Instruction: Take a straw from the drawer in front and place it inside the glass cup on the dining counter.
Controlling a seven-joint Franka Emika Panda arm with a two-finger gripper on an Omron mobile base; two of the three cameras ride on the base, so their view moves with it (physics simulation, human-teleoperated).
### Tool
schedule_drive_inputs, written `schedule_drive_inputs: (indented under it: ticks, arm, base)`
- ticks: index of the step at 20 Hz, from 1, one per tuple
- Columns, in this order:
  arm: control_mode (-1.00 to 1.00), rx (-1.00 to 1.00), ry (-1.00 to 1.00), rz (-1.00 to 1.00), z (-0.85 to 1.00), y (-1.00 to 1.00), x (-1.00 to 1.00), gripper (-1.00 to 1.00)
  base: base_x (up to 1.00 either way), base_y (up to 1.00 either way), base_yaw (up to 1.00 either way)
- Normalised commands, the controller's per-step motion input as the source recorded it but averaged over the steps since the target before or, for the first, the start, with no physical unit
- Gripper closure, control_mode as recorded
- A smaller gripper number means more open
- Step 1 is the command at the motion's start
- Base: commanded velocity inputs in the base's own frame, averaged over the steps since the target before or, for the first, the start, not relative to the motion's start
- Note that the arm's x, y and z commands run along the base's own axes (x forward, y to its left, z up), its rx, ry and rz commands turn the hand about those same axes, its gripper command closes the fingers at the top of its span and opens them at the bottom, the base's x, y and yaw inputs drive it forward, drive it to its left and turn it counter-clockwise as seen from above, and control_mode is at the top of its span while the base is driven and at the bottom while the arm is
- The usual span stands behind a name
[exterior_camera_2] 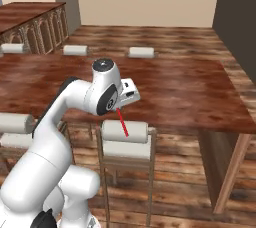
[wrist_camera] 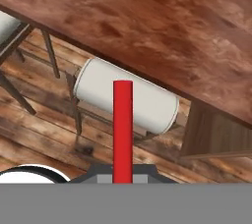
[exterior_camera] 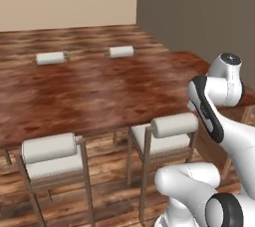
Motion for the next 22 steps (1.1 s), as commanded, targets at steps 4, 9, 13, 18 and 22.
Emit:
schedule_drive_inputs:
  ticks: [4, 9, 13, 18, 22]
  arm:
    - [1.00, 0.00, 0.00, 0.00, 0.00, 0.00, 0.00, 1.00]
    - [1.00, 0.00, 0.00, 0.00, 0.00, 0.00, 0.00, 1.00]
    - [1.00, 0.00, 0.00, 0.00, 0.00, 0.00, 0.00, 1.00]
    - [1.00, 0.00, 0.00, 0.00, 0.00, 0.00, 0.00, 1.00]
    - [1.00, 0.00, 0.00, 0.00, 0.00, 0.00, 0.00, 1.00]
  base:
    - [0.00, -1.00, 0.03]
    - [0.01, -1.00, 0.03]
    - [0.03, -1.00, 0.03]
    - [0.05, -1.00, 0.04]
    - [0.09, -1.00, 0.04]
